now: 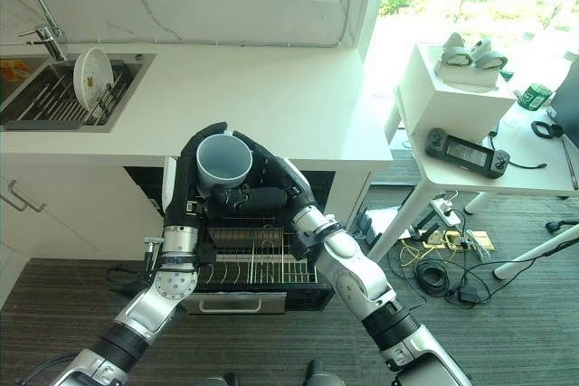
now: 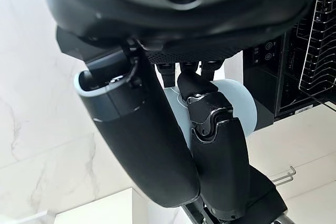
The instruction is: Place the dishes in the dishwasher.
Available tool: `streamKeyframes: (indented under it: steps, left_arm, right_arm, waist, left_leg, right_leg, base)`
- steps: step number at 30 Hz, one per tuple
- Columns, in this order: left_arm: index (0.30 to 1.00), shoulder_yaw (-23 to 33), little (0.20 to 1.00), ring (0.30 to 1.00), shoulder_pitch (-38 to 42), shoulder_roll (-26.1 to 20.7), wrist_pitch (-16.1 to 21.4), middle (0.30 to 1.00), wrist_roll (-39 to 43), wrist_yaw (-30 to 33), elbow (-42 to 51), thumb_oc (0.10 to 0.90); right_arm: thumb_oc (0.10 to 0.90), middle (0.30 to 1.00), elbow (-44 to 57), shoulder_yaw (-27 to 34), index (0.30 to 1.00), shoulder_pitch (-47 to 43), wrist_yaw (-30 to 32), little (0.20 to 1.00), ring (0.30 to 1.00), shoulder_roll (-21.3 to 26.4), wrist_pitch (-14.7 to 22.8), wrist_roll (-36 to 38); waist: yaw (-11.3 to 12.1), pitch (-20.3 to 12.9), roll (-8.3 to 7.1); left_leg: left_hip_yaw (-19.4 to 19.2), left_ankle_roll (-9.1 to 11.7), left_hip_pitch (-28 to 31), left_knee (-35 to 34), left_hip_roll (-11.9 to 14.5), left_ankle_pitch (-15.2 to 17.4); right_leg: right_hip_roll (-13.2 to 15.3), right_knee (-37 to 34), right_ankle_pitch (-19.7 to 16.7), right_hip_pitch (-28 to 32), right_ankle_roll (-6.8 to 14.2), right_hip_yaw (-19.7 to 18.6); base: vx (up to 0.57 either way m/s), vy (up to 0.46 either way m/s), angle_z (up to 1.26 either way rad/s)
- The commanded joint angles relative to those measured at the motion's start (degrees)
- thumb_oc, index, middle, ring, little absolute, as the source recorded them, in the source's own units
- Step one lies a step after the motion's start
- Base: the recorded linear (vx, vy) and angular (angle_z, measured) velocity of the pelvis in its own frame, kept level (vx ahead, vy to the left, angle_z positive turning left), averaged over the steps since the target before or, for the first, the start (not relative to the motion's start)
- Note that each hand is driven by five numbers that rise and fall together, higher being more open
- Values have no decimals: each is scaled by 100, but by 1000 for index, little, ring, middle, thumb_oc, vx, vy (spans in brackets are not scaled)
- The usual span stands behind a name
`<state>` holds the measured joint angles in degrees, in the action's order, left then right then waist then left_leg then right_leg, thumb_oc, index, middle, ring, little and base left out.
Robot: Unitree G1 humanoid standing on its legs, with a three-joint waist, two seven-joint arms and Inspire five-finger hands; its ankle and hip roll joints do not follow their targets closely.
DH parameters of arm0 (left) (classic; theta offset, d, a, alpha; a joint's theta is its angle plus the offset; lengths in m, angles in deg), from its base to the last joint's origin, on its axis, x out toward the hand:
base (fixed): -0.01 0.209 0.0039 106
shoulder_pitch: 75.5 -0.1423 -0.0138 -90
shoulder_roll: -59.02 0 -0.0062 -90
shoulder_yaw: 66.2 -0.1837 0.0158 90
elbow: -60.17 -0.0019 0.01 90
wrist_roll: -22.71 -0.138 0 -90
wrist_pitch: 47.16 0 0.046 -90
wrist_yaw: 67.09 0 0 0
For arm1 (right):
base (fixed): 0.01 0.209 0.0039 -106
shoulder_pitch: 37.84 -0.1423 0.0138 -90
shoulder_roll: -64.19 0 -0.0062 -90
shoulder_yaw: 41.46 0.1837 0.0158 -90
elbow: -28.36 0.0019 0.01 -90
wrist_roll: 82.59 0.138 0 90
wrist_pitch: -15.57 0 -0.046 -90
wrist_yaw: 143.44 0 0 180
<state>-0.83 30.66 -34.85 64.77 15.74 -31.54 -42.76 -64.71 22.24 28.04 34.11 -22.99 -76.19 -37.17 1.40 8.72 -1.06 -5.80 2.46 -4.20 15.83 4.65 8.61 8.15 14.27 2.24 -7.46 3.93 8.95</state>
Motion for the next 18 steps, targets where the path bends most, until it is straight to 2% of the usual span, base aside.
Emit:
streamKeyframes:
  steps: [1, 9, 12, 18]
  left_arm:
    - [300, -882, 300, 300, 1149, 164, 558, 300, -262, -232, 426, 400]
    - [300, -1048, 300, 300, 1164, 248, 557, 300, -95, -416, 374, 400]
    - [300, -1134, 300, 300, 1171, 279, 573, 300, -78, -496, 366, 400]
    - [300, -1241, 300, 300, 1216, 310, 549, 300, 43, -656, 416, 400]
  right_arm:
    - [800, 900, 324, -198, 900, -1198, -190, 900, 900, -727, 585, -84]
    - [800, 900, 220, -307, 900, -1397, 75, 900, 900, -843, 847, -505]
    - [800, 900, 170, -296, 900, -1456, 214, 900, 900, -844, 1060, -938]
    - [800, 900, 117, -320, 900, -1586, 309, 900, 900, -804, 1146, -1220]
  waist:
    - [37, -244, -168]
    - [74, -230, -169]
    - [70, -225, -168]
    - [79, -205, -166]
  left_leg:
    - [27, -186, 78, 136, -89, 706]
    - [34, -197, 78, 136, -101, 709]
    - [21, -199, 71, 136, -94, 708]
    - [15, -204, 70, 136, -95, 712]
  right_leg:
    - [209, 292, 832, 279, 421, -81]
    - [207, 292, 833, 285, 415, -63]
    - [214, 292, 828, 278, 417, -54]
    - [228, 292, 824, 281, 421, -33]
  base:
    - [0, 0, 0]
    - [0, 0, 0]
    - [-9, 1, 3]
    - [-5, -1, 2]
